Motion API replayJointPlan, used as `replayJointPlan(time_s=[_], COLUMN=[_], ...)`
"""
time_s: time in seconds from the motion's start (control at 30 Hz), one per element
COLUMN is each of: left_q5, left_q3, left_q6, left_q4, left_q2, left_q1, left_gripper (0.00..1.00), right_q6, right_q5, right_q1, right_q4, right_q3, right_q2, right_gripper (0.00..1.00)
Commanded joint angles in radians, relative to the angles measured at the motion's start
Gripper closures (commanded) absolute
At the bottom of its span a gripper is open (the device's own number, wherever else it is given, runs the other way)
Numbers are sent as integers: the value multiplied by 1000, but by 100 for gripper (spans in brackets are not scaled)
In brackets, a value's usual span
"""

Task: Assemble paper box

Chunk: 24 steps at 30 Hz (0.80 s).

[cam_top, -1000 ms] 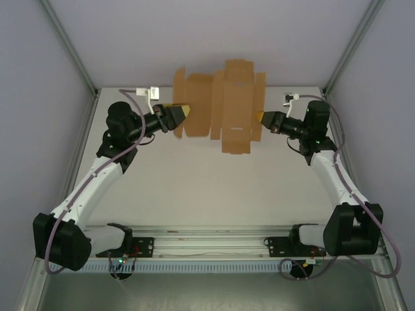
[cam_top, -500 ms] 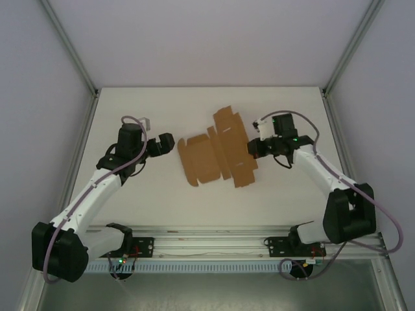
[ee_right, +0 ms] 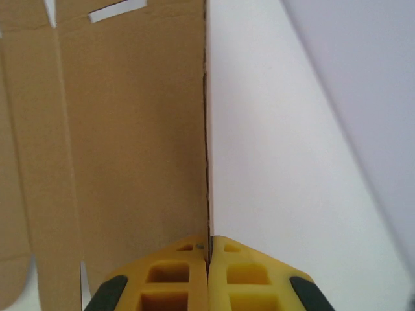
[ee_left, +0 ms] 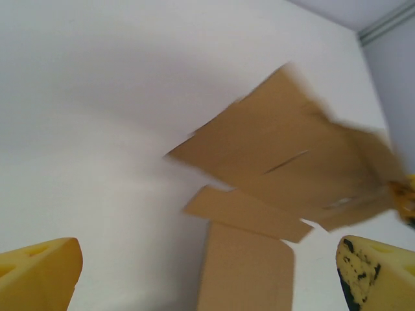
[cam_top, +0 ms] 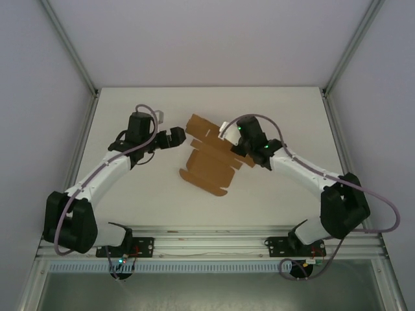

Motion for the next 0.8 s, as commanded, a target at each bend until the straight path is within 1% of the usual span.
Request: replayJointPlan(time_s=[0.0,0.07,0.17,0.27,0.33,0.4,0.47,0.6,0.7,0.77], left_q5=[116,131,195,272,322,344,354,374,380,383], left_q3=[59,103,183,256,292,322,344,338,322,310], left_q6=[-24,-35,-51,-80,-96,-102,-100,-105,-110,-119], left_q4=[103,96,73,68,75,65,36,36,39,55], left_q2=[36,80,161,244,289,324,356,388,398,403], left_q1=[10,10,9,7,-4,-19,-34,-54,-66,-73], left_gripper=[0,0,0,7,16,22,25,37,41,41], right_q6=[-278,-304,-293,-290,-291,-291,-286,-268,-251,-246], right_q5=[192,186,140,124,129,137,145,146,148,147], right_q1=[44,56,63,68,68,69,69,71,71,70], right_q4=[183,256,284,287,294,303,307,305,298,299], right_q3=[-54,-73,-75,-68,-67,-68,-70,-66,-58,-58], right_q2=[55,73,79,88,97,104,107,105,105,107], right_gripper=[100,100,100,100,100,100,100,100,100,100])
